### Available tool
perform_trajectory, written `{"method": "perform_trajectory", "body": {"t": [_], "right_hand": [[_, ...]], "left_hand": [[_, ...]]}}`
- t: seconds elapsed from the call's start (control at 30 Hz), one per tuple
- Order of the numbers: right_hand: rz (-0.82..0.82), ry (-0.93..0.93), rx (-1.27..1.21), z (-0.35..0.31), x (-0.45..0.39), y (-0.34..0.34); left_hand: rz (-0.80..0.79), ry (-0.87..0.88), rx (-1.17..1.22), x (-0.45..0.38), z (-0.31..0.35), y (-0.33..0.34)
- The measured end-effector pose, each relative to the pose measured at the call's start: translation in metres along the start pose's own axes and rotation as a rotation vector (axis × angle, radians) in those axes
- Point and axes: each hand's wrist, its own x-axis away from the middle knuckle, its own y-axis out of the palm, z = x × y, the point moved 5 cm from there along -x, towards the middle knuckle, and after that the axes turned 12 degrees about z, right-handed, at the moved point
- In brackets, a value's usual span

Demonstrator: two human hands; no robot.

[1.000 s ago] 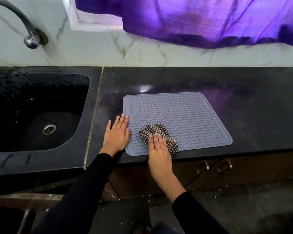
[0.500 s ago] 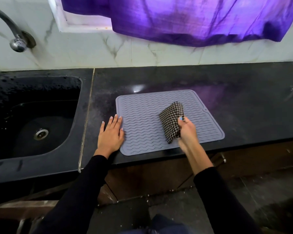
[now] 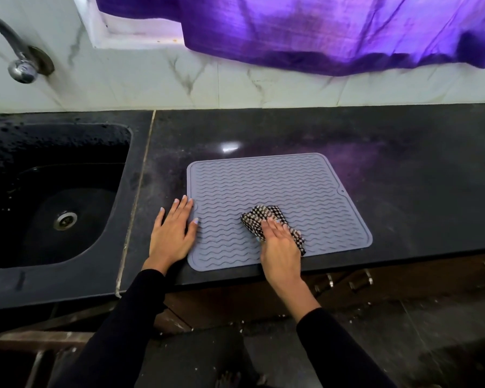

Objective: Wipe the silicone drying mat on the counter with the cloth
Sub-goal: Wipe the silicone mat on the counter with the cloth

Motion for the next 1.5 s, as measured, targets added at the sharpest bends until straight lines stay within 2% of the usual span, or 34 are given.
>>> {"method": "perform_trajectory", "body": {"t": [0.13,0.23,0.27,0.33,0.37,0.4,0.43,0.47,0.53,0.63,0.73,0.83,1.0,1.13,1.2,1.27,1.33,1.4,1.5], "right_hand": [[0.046,-0.030,-0.021,0.001,-0.004,-0.008],[-0.044,0.094,-0.245,0.014,-0.017,-0.031],[-0.130,0.222,-0.418,0.026,-0.025,-0.038],[-0.263,0.658,-0.970,0.053,-0.040,-0.048],[-0.242,0.853,-1.169,0.067,-0.044,-0.053],[-0.166,0.961,-1.231,0.082,-0.046,-0.055],[-0.058,0.970,-1.164,0.093,-0.048,-0.059],[0.043,0.897,-1.011,0.098,-0.050,-0.065],[0.170,0.593,-0.548,0.096,-0.052,-0.075],[0.082,0.286,-0.063,0.073,-0.041,-0.057],[-0.022,0.156,0.125,0.049,-0.017,-0.021],[0.011,0.127,0.163,0.054,-0.013,-0.002],[0.170,0.183,-0.045,0.054,-0.023,-0.032],[0.158,0.424,-0.349,0.077,-0.035,-0.042],[0.134,0.471,-0.393,0.087,-0.038,-0.041],[0.174,0.384,-0.236,0.083,-0.038,-0.043],[0.241,0.174,-0.114,0.070,-0.036,-0.041],[0.213,0.021,-0.043,0.060,-0.033,-0.031],[0.146,-0.036,0.046,0.062,-0.024,-0.017]], "left_hand": [[0.081,-0.050,0.088,-0.002,-0.001,-0.005],[0.110,-0.062,0.101,-0.002,-0.002,-0.006],[0.114,-0.057,0.094,-0.003,-0.002,-0.006],[0.121,-0.048,0.088,-0.003,-0.001,-0.006],[0.119,-0.045,0.088,-0.003,0.000,-0.006],[0.119,-0.044,0.088,-0.003,0.000,-0.006],[0.124,-0.045,0.088,-0.003,-0.001,-0.006],[0.128,-0.046,0.087,-0.003,-0.001,-0.006],[0.134,-0.041,0.079,-0.003,-0.002,-0.005],[0.135,-0.031,0.066,-0.003,-0.002,-0.004],[0.137,-0.032,0.063,-0.003,-0.002,-0.004],[0.139,-0.035,0.055,-0.003,-0.002,-0.003],[0.146,-0.033,0.051,-0.004,-0.003,-0.004],[0.150,-0.043,0.053,-0.004,-0.002,-0.004],[0.150,-0.042,0.051,-0.004,-0.002,-0.004],[0.154,-0.039,0.049,-0.004,-0.001,-0.004],[0.160,-0.041,0.046,-0.004,0.000,-0.005],[0.166,-0.043,0.046,-0.003,0.000,-0.005],[0.160,-0.038,0.038,-0.003,0.000,-0.004]]}}
